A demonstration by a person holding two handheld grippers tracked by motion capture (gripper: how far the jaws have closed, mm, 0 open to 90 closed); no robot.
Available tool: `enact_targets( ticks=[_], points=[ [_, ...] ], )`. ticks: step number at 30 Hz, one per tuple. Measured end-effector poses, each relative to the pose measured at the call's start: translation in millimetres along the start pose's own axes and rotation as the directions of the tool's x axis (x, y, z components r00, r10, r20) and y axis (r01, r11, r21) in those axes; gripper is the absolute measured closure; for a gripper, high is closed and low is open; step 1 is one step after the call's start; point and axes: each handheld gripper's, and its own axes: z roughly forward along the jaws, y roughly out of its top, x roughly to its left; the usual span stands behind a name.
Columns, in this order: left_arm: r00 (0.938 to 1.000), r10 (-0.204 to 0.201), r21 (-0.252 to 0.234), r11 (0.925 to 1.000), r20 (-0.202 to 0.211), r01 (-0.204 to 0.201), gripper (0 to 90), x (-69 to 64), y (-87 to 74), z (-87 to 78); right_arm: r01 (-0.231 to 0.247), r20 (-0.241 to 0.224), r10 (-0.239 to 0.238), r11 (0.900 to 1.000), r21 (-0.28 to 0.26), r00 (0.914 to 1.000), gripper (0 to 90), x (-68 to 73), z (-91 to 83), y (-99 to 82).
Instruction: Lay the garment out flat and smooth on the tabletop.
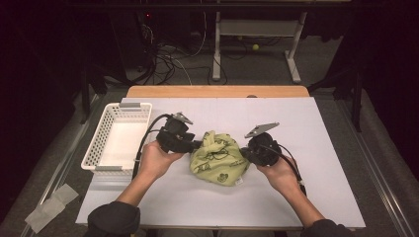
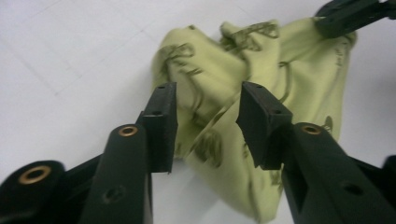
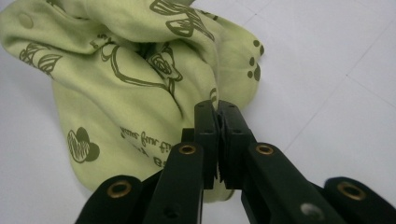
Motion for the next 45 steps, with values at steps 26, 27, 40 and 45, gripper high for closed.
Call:
enact_targets(
  ticks=[26, 27, 40, 45],
  points=[
    [0.9961, -0.031, 0.089, 0.9953, -0.082, 0.038, 78.1, 12.8, -6.9, 1.7, -0.015, 0.005, 0.015, 0.9998, -0.012, 0.9999, 88.4, -6.0, -6.4, -3.5],
    [0.9952, -0.045, 0.087, 0.9948, -0.087, 0.052, 78.1, 15.4, -13.0, -0.7, -0.022, 0.004, 0.022, 0.9997, -0.011, 0.9997, 88.4, -7.2, -7.2, -6.5],
    [0.9924, -0.1, 0.113, 0.9877, -0.072, 0.108, 61.2, 20.9, -55.6, 1.8, -0.045, -0.034, 0.047, 0.9981, 0.043, 0.9983, 88.2, -4.9, 4.2, -36.0],
    [0.998, -0.039, 0.07, 0.9966, -0.05, 0.042, 46.0, 6.8, -34.6, -4.2, -0.045, -0.041, 0.047, 0.9982, 0.039, 0.9981, 88.0, -3.4, 6.3, -31.8]
  ],
)
